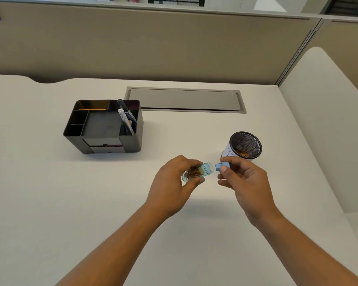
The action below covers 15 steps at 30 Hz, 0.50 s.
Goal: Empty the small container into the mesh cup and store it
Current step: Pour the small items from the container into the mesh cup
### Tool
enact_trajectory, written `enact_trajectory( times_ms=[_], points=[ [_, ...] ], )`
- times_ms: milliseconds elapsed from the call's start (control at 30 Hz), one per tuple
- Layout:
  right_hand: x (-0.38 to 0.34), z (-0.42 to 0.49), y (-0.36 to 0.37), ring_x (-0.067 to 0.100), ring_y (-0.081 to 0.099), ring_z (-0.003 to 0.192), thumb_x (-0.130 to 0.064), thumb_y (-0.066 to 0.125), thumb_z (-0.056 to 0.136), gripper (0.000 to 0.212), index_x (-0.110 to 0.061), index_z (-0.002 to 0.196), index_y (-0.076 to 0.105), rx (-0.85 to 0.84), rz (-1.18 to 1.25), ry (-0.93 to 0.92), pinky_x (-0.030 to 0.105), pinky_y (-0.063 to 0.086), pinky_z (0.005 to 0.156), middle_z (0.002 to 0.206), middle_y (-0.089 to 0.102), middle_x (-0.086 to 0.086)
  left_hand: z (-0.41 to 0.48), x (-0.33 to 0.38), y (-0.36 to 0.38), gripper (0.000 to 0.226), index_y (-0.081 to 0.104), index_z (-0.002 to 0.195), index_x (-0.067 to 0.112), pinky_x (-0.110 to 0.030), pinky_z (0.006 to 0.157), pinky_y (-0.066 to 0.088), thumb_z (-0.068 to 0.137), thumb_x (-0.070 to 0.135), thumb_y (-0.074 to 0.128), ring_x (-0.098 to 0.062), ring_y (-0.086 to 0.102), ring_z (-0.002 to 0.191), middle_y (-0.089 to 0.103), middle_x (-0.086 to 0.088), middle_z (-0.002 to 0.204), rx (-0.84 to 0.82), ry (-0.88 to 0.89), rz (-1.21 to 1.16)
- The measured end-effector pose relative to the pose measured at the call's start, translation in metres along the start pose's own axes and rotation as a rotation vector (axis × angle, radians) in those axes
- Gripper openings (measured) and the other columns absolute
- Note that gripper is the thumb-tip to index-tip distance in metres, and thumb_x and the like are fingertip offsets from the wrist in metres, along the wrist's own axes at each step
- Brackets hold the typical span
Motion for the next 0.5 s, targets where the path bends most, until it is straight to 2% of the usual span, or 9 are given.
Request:
enact_trajectory(
  times_ms=[133, 233, 367, 500],
  points=[
    [0.028, 0.004, -0.008, 0.009, 0.071, 0.066, -0.009, 0.068, 0.091, 0.017, -0.025, 0.092, 0.074, 0.086, -0.012, 0.079, 0.019, 0.059, 0.059, 0.075, 0.078, -0.008, 0.007, -0.006, 0.003, 0.033, 0.063, 0.113, 0.031, -0.006, 0.073, 0.039, 0.082, 0.035, 0.072, -0.001, 0.058, 0.093, 0.066, 0.015, 0.102, 0.03, -0.063, -0.001],
    [0.056, 0.002, -0.011, 0.017, 0.072, 0.066, -0.014, 0.071, 0.088, 0.013, -0.025, 0.094, 0.074, 0.068, -0.13, 0.128, 0.029, 0.063, 0.065, 0.079, 0.078, -0.001, 0.017, -0.004, 0.005, 0.033, 0.063, 0.113, 0.031, -0.002, 0.072, 0.036, 0.081, 0.034, 0.073, 0.0, 0.057, 0.091, 0.067, 0.015, 0.101, 0.039, -0.054, 0.006],
    [0.089, 0.001, -0.014, 0.03, 0.071, 0.068, -0.015, 0.075, 0.086, 0.015, -0.022, 0.098, 0.074, -0.023, -0.253, 0.213, 0.043, 0.065, 0.07, 0.082, 0.077, 0.008, 0.035, -0.001, 0.011, 0.039, 0.06, 0.115, 0.034, -0.009, 0.073, 0.041, 0.079, 0.035, 0.075, 0.0, 0.058, 0.092, 0.066, 0.019, 0.099, 0.036, -0.062, 0.012],
    [0.102, 0.003, -0.013, 0.02, 0.07, 0.062, -0.015, 0.076, 0.085, 0.015, -0.025, 0.096, 0.075, -0.146, -0.257, 0.23, 0.04, 0.065, 0.067, 0.08, 0.076, 0.013, 0.054, 0.004, 0.021, 0.036, 0.061, 0.112, 0.03, -0.02, 0.075, 0.049, 0.079, 0.034, 0.075, -0.002, 0.059, 0.091, 0.067, 0.016, 0.1, 0.016, -0.033, 0.049]
  ],
)
Point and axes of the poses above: each hand's wrist, its own z-axis towards the middle knuckle, its own y-axis out of the palm, x = y × z, the point moved 4 cm from there along z, towards the middle knuckle
